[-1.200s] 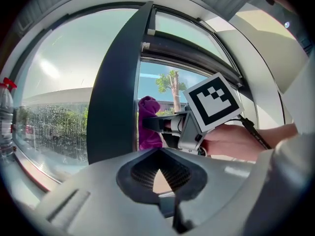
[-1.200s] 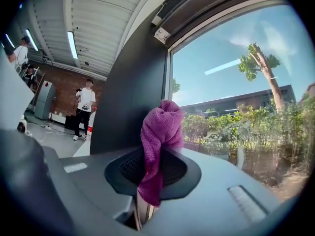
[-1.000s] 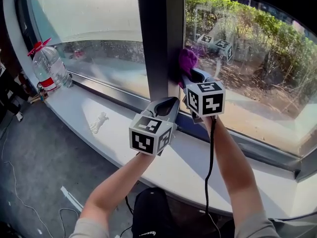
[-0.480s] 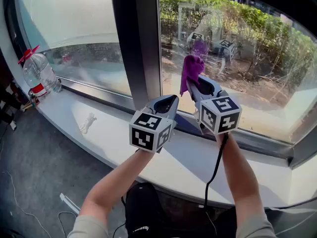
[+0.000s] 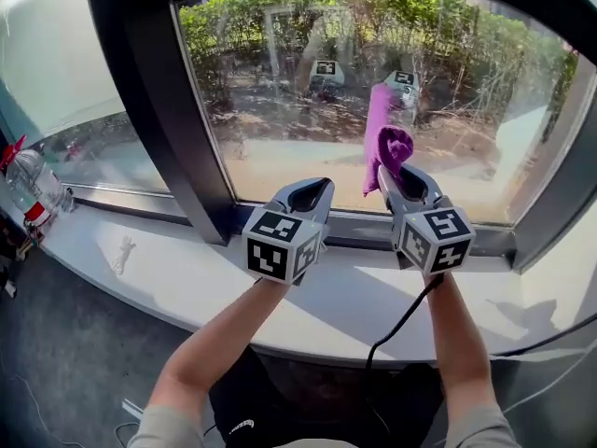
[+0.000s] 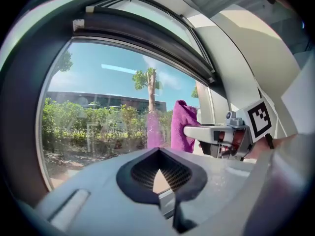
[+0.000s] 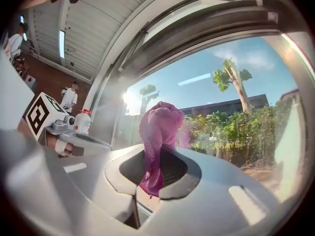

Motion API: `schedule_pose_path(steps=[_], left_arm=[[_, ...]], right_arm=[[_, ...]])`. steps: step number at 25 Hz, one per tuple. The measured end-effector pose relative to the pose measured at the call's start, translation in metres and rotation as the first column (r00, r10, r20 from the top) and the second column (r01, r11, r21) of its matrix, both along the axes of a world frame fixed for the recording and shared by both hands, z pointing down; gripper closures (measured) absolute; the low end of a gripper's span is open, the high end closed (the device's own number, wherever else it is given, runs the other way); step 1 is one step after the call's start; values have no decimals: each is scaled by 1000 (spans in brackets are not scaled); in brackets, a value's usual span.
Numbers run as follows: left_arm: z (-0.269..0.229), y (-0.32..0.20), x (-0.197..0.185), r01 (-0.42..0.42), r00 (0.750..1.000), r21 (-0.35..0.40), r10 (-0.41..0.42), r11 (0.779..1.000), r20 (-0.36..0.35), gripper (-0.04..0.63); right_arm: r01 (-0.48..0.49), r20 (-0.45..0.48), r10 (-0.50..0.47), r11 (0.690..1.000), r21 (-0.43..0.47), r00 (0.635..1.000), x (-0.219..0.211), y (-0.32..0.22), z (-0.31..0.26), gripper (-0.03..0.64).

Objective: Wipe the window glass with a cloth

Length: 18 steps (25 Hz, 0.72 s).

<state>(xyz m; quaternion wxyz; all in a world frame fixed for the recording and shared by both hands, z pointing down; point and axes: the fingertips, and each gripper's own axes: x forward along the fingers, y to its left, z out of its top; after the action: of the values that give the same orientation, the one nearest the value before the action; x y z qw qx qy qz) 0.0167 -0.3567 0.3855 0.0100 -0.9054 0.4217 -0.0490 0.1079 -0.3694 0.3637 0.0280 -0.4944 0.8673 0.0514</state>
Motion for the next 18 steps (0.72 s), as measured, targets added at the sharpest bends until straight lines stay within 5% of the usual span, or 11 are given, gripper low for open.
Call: schedule_pose_path(steps=[10, 18], left_arm=[[14, 14, 138, -186, 983, -6, 186, 983, 12, 595], [30, 33, 207, -285, 957, -40, 287, 958, 40, 595]], right_arm=[[-323, -17, 323, 946, -26, 946, 200, 42, 16, 543], [-647, -36, 646, 757, -92, 762, 353, 65, 42, 543]])
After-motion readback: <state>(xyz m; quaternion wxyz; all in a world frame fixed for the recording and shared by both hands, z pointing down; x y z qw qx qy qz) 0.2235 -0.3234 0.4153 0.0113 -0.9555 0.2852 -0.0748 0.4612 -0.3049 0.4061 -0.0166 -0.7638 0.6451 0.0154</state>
